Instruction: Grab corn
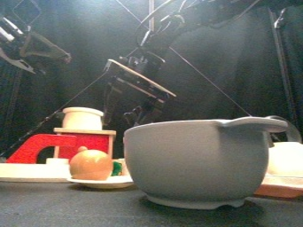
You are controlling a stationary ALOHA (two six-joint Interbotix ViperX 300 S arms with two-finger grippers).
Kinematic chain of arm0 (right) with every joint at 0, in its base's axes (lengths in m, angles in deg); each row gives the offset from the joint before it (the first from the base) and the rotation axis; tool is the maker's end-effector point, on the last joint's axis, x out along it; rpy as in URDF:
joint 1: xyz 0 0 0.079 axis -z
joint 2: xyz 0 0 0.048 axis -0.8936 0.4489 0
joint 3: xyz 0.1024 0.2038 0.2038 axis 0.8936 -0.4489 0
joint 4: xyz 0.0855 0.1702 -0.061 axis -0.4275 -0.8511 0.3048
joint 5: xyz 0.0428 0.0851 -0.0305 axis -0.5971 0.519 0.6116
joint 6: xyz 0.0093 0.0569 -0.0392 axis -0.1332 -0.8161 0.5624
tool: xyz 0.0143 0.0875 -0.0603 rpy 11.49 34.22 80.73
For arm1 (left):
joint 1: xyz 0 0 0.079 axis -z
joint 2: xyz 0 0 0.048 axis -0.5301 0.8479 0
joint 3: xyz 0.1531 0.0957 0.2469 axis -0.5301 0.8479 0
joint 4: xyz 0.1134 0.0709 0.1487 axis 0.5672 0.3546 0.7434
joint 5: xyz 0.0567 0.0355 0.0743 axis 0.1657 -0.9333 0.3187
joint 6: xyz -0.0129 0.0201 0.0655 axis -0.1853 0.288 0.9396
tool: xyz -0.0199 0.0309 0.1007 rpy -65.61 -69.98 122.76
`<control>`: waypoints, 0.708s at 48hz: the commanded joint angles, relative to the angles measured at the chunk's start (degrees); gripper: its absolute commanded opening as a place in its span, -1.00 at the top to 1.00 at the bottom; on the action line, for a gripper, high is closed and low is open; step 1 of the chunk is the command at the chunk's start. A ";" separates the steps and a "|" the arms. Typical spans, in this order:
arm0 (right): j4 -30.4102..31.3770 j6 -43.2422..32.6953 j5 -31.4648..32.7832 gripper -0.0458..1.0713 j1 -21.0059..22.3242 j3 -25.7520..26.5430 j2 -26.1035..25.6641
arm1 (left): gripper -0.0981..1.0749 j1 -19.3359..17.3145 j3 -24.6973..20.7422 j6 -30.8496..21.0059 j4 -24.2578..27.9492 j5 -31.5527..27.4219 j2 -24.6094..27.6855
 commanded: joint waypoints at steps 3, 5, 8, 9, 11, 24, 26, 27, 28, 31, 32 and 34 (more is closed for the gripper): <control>-0.88 0.09 -0.18 -0.82 -1.32 -0.26 -2.81 | 0.87 0.00 -0.70 0.00 0.00 0.26 0.09; -1.41 0.18 -0.09 -0.82 -2.02 -0.44 -3.60 | 0.87 0.00 -0.70 0.00 0.00 0.26 0.09; -1.85 0.18 -0.18 -0.82 -2.99 -0.53 -4.48 | 0.87 0.00 -0.70 0.00 0.00 0.26 0.09; -1.85 0.18 -0.18 -0.82 -3.34 -0.70 -4.75 | 0.87 0.00 -0.70 0.00 0.00 0.26 0.09; -2.11 0.18 -0.18 -0.82 -4.22 -0.88 -5.54 | 0.87 0.00 -0.70 0.00 0.00 0.26 0.09; -2.55 0.79 0.00 -0.82 -9.23 -2.90 -8.96 | 0.87 0.00 -0.70 0.00 0.00 0.26 0.09; -2.90 1.23 0.18 -0.82 -10.02 -3.25 -9.49 | 0.87 0.00 -0.62 0.00 0.00 0.26 0.09; -3.08 1.41 0.35 -0.82 -10.28 -3.52 -9.67 | 0.87 0.00 -0.70 0.00 0.00 0.35 0.09; -3.25 1.67 0.62 -0.82 -10.55 -3.60 -9.84 | 0.87 0.00 -0.70 -0.09 0.00 0.26 0.09; -4.57 2.37 2.11 -0.82 -11.25 -3.78 -10.28 | 0.87 0.00 -0.70 -0.09 0.00 0.26 0.09; -5.19 2.64 2.90 -0.82 -11.43 -3.69 -10.28 | 0.87 0.00 -0.62 0.00 0.00 0.26 0.09; -6.77 3.34 5.36 -0.82 -11.78 -3.34 -10.37 | 0.87 0.00 -0.62 -0.09 0.00 0.35 0.09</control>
